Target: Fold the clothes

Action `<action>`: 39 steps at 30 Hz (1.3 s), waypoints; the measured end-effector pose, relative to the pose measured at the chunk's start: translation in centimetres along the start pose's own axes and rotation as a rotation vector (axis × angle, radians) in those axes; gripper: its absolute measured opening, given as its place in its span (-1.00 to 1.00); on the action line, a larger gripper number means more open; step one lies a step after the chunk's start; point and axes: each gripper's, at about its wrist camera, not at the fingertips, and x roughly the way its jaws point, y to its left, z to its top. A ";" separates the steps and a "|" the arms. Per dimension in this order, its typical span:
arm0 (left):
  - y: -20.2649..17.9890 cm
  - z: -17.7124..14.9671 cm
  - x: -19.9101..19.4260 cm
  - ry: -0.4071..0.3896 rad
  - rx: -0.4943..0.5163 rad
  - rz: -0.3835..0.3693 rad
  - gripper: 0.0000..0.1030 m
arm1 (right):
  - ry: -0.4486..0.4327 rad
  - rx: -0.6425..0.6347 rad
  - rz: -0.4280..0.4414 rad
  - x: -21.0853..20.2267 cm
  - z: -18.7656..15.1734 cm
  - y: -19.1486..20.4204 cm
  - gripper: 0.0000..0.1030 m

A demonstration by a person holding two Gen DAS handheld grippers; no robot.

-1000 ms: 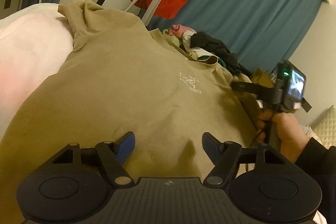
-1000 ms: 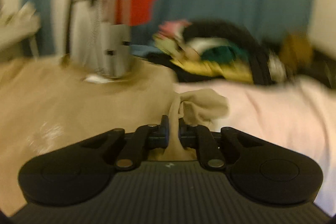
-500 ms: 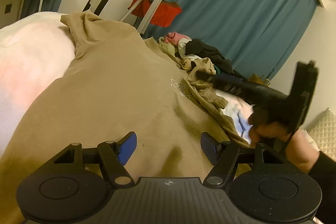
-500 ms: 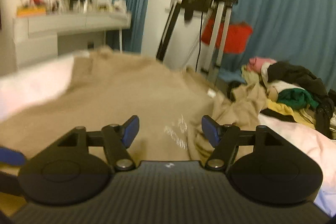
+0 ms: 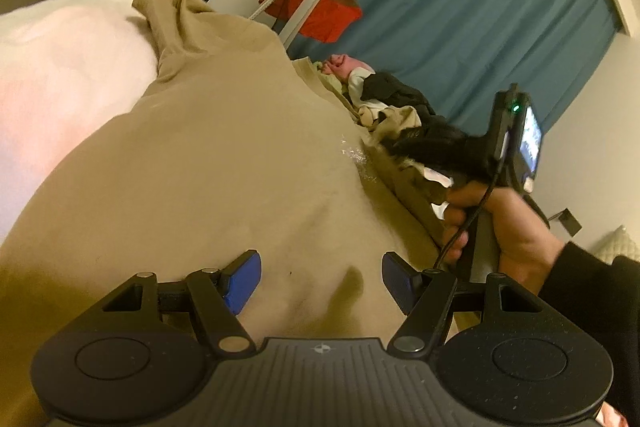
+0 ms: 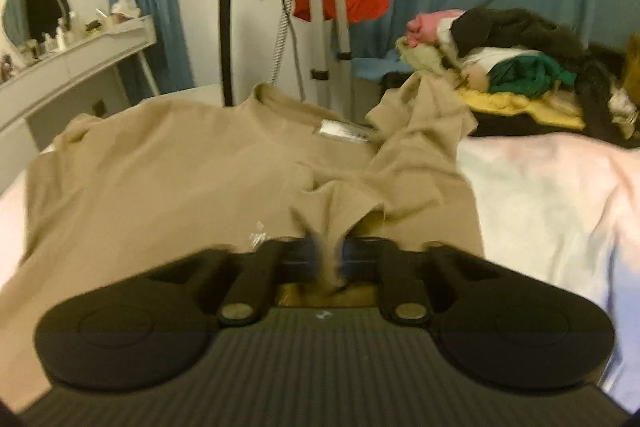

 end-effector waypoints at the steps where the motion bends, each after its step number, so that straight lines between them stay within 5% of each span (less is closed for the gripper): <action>1: 0.1 0.0 0.0 -0.001 -0.002 -0.001 0.33 | -0.029 0.004 -0.016 -0.7 0.6 -0.5 -0.88; 8: 0.1 0.1 0.3 -0.008 0.003 -0.001 0.32 | -0.170 0.047 -0.290 -5.7 5.5 -9.7 -0.89; 11: -0.1 0.0 0.4 -0.010 0.023 0.007 0.32 | -0.163 0.110 -0.444 -6.4 6.3 -15.3 -0.88; 14: -0.4 -0.2 0.6 -0.010 0.050 0.020 0.32 | -0.108 0.225 -0.510 -6.2 5.7 -20.5 -0.77; 16: -0.7 -0.3 0.7 -0.011 0.069 0.027 0.32 | -0.066 0.325 -0.486 -6.6 4.2 -22.9 -0.50; 18: -0.8 -0.5 0.7 -0.011 0.084 0.033 0.32 | -0.104 0.427 -0.454 -8.0 1.9 -23.9 0.42; 20: -0.8 -0.6 0.7 -0.012 0.085 0.034 0.32 | -0.155 0.548 -0.391 -9.7 -1.1 -24.0 0.58; 26: -0.7 -0.7 0.2 -0.012 0.084 0.035 0.32 | -0.141 0.873 -0.175 -12.2 -9.7 -22.7 0.58; 32: -1.1 -1.3 -0.2 -0.018 0.131 0.055 0.32 | -0.113 0.894 -0.121 -9.6 -10.9 -22.5 0.55; 34: -1.1 -1.5 -0.1 -0.018 0.143 0.065 0.32 | -0.113 0.893 -0.113 -8.7 -11.0 -22.6 0.33; 37: -1.2 -1.7 -0.1 -0.024 0.157 0.074 0.32 | -0.122 0.900 -0.101 -7.8 -11.0 -22.9 -0.60; 39: -1.3 -1.8 0.1 -0.027 0.166 0.081 0.32 | -0.155 0.919 -0.092 -8.5 -11.1 -23.6 -0.83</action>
